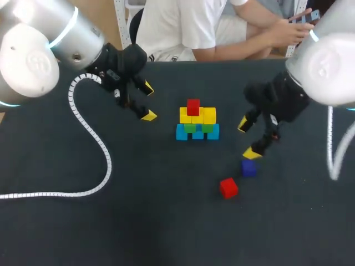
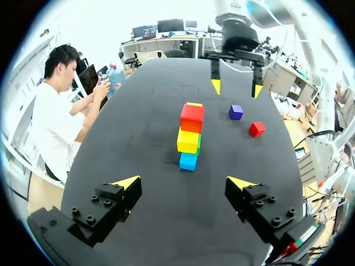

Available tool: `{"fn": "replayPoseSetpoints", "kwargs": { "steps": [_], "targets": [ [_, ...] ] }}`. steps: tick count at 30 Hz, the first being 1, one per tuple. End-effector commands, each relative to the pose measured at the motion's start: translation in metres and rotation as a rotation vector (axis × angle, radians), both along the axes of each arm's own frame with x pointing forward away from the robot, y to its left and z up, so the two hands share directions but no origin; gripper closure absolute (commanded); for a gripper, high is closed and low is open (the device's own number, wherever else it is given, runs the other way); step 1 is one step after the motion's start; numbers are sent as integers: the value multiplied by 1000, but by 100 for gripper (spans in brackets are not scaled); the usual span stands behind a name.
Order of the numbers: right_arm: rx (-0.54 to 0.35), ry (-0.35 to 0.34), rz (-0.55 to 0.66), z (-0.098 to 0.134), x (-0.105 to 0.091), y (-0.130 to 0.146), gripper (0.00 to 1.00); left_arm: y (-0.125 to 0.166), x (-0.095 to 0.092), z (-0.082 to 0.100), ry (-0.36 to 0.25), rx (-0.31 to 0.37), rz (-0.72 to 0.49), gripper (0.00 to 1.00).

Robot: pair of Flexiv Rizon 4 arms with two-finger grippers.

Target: Place the blue cubes, place green cubes on the blue cubes, place the yellow cubes on the green cubes, then place the red cubes on the yellow cubes, and place purple cube on the red cubes.

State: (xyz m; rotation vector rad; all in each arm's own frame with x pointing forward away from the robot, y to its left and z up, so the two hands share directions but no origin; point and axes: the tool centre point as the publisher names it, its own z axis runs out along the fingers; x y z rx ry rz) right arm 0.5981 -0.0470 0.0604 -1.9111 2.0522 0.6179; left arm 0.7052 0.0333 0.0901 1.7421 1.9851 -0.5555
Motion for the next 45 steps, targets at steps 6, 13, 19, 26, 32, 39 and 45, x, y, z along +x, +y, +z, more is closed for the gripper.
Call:
{"fn": "replayPoseSetpoints", "kwargs": {
  "steps": [6,13,19,26,32,39,45],
  "targets": [
    [-45,-80,215,2,-58,-9,0,0,2,0,2,0,-3,0],
    [-8,-55,298,-15,-81,4,0,0,2,0,2,0,-3,0],
    [41,-26,314,-31,-87,21,0,0,2,0,2,0,-3,0],
    [62,-15,327,-39,-78,35,0,0,2,0,2,0,-3,0],
    [66,-25,335,-46,-65,40,0,0,2,0,2,0,-3,0],
    [54,13,355,-58,-60,43,0,0,2,0,2,0,-3,0],
    [57,21,348,-68,-52,39,0,0,2,0,2,0,-3,0]
  ]
}}
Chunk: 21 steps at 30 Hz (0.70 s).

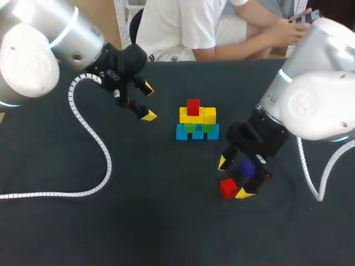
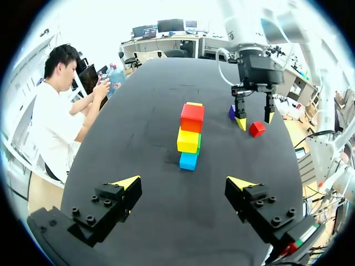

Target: Place the blue cubes, place green cubes on the blue cubes, place the yellow cubes on the green cubes, then place the red cubes on the yellow cubes, and place purple cube on the red cubes.

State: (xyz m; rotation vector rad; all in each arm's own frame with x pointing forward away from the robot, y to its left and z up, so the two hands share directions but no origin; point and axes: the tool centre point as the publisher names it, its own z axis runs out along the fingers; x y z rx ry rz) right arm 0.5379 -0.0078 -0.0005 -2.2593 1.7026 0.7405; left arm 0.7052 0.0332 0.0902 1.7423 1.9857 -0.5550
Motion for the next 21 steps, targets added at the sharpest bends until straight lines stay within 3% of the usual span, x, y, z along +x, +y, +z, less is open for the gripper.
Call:
{"fn": "replayPoseSetpoints", "kwargs": {
  "steps": [1,21],
  "targets": [
    [10,16,-5,-8,9,-1,0,0,2,0,2,-1,-4,0],
    [43,4,-31,-12,13,2,0,0,2,0,2,-1,-4,0]
  ]
}}
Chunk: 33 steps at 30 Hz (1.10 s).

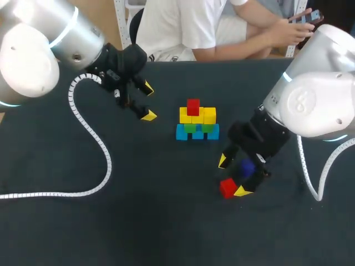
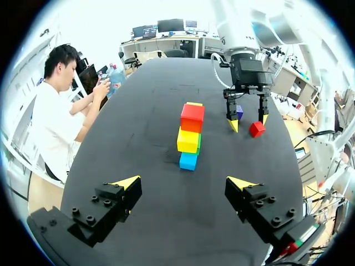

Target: Place the blue cubes, place green cubes on the blue cubes, place the yellow cubes on the green cubes, then place the red cubes on the yellow cubes, and place purple cube on the red cubes.

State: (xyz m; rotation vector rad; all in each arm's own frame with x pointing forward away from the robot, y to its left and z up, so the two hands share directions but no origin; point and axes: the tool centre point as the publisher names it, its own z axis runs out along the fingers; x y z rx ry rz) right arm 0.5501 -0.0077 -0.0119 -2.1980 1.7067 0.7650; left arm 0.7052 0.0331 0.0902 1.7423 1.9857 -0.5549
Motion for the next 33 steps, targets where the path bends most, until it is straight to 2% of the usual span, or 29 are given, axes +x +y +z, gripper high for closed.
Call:
{"fn": "replayPoseSetpoints", "kwargs": {
  "steps": [1,4,7,8,14,16,17,18,19,24,25,26,28,33],
  "targets": [
    [3,0,5,0,1,2,0,0,2,0,2,-1,-4,0],
    [6,-3,10,0,1,3,2,0,2,0,2,-1,-4,0],
    [7,-4,14,1,1,4,24,0,2,0,2,-1,-4,0],
    [8,-4,15,1,1,5,24,0,2,0,2,-1,-4,0],
    [11,3,29,-2,-2,9,40,0,2,0,2,-1,-4,0],
    [13,4,32,-3,-2,9,37,0,2,0,2,-1,-4,0],
    [13,3,34,-3,-3,10,27,0,2,0,2,-1,-4,0],
    [16,2,38,-2,-4,10,11,0,2,0,2,-1,-4,0],
    [18,1,41,-2,-4,10,0,0,2,0,2,-1,-4,0],
    [21,-9,48,4,-6,10,0,0,2,0,2,-1,-4,0],
    [22,-11,48,4,-6,10,2,0,2,0,2,-1,-4,0],
    [23,-12,48,5,-6,10,14,0,2,0,2,-1,-4,0],
    [24,-14,48,5,-6,10,53,0,2,0,2,-1,-4,0],
    [24,-17,53,5,-6,11,57,0,2,0,2,-1,-4,0]
  ]
}}
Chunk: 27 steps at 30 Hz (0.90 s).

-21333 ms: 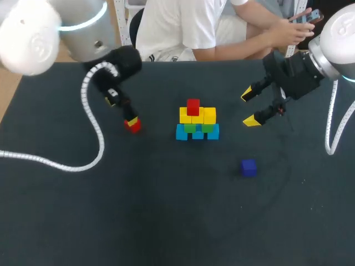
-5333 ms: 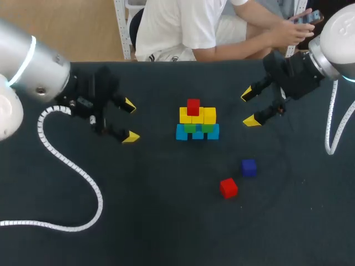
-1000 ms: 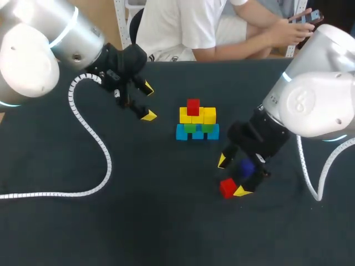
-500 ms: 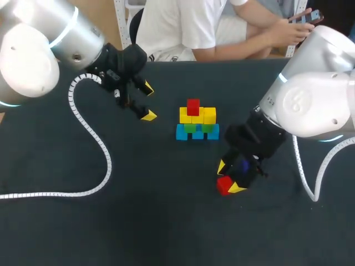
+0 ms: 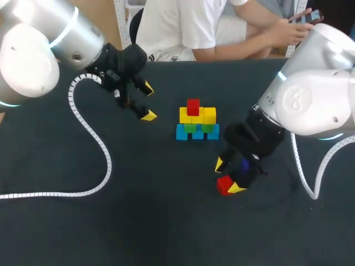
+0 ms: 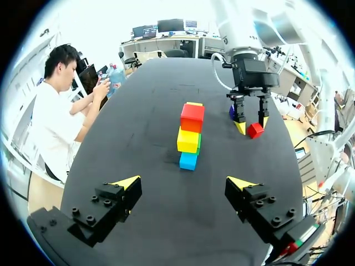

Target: Place the blue cubes, place green cubes on the blue cubes, place the yellow cubes on the green cubes, then place the red cubes on the yellow cubes, and place purple cube on the red cubes.

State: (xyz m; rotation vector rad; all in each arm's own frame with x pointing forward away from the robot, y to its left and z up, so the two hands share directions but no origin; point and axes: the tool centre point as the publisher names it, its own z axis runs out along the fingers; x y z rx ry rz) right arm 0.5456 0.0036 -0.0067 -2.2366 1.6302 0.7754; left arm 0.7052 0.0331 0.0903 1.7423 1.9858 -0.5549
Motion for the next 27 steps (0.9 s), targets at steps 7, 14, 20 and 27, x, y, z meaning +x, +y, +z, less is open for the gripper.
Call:
{"fn": "replayPoseSetpoints", "kwargs": {
  "steps": [7,14,20,27],
  "targets": [
    [2,4,4,-4,-2,1,59,0,2,0,2,-1,-4,0],
    [14,-12,-2,-1,-3,0,100,0,2,0,2,-1,-4,0],
    [-7,-9,-70,11,-1,-7,100,0,2,0,2,-1,-4,0],
    [-8,33,-194,30,5,-17,100,0,2,0,2,-1,-4,0]
  ]
}}
